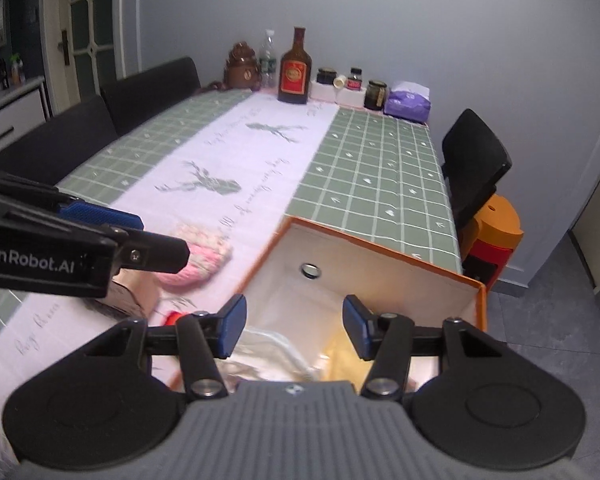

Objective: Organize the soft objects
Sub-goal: 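Withdraw both tools from the orange box back over the table, then grasp the orange crocheted ball with the right tool while the left tool approaches the pink crocheted pouch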

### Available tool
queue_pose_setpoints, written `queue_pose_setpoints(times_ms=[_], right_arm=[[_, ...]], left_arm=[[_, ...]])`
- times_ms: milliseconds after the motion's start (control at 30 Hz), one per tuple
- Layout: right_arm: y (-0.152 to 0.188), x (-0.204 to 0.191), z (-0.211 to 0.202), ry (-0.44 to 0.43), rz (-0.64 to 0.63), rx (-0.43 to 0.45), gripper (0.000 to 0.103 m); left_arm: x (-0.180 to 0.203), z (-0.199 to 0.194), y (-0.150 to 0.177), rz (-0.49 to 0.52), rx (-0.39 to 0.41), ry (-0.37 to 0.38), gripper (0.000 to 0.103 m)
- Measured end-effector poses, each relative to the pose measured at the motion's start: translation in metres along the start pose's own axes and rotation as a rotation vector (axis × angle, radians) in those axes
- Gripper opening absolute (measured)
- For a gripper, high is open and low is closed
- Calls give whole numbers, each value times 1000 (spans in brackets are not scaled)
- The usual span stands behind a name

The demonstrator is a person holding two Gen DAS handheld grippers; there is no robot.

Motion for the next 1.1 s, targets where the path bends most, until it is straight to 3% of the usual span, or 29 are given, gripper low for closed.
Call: queue_pose_setpoints(times_ms=[300,533,833,1100], right_arm=[[32,-60,-12,-96,13,42,55],[59,-95,-10,-132,-64,59,55],[79,-122,17,-133,-123,-27,54],[75,-137,36,-94,-257,-109,54]], left_arm=[[-30,-37,53,-10,80,-74,59],[-59,-52,92,-15,66,-117,59],[-70,-47,126,17,-8,-127,59],[-80,-42,129,20,-34,-126,59]])
Point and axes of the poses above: each gripper's, at about its wrist camera, not at the fingertips, and z roughly the way its jaws point, x to its right, y to its underside, the point moved 1 cm from there along z, roughly the way its jaws point, and after that the axes turned 13 degrees about z, right-handed, at the moved point
